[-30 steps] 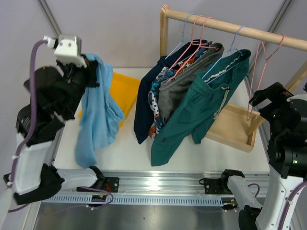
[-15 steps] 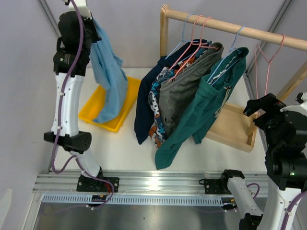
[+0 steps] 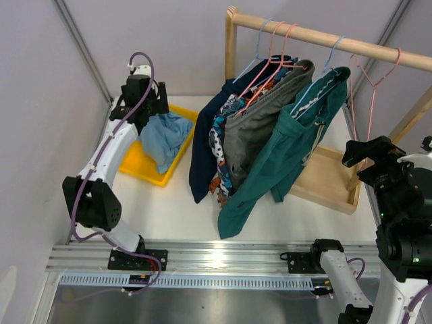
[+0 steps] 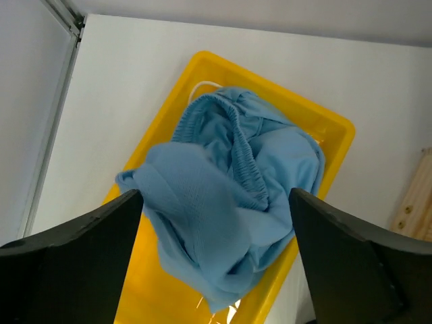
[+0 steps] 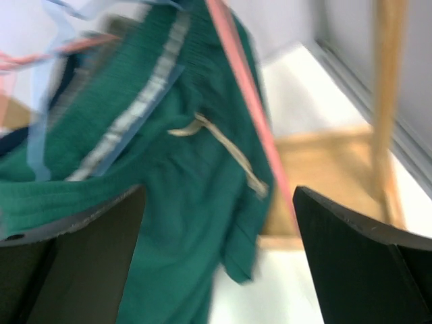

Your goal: Remove the shorts from the hanger

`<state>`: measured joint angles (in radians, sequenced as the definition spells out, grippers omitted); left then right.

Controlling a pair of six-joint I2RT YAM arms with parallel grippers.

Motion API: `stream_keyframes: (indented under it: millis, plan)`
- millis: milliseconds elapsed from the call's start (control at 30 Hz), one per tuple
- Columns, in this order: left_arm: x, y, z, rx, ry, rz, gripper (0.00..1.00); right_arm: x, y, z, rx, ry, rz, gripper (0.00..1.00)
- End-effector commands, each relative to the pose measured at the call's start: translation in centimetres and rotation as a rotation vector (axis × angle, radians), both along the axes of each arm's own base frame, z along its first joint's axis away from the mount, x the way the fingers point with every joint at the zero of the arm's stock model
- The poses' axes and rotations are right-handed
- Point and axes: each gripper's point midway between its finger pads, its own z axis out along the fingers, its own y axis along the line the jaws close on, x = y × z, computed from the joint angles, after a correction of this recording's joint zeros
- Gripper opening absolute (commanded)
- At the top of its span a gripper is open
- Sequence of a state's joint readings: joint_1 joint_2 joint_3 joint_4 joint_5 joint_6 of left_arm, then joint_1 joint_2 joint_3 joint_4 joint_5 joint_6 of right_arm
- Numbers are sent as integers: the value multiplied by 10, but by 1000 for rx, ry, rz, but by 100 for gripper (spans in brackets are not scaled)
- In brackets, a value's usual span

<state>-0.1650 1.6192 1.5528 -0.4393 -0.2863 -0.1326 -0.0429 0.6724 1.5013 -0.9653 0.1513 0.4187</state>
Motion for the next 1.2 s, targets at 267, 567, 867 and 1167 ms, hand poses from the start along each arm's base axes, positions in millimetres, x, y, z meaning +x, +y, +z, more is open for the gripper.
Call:
stream_keyframes:
  millis: [267, 567, 867, 1167]
  plan:
    - [-133, -27, 74, -182, -194, -190, 99, 62, 88, 115, 141, -295, 500, 98]
    - [-224, -35, 6, -242, -117, -302, 99, 149, 99, 86, 201, -197, 481, 94]
    - [-243, -34, -6, -262, -163, -313, 99, 183, 133, 69, 197, -151, 494, 74]
    - [-242, -39, -11, -270, -149, -339, 99, 182, 143, 62, 185, -133, 472, 0]
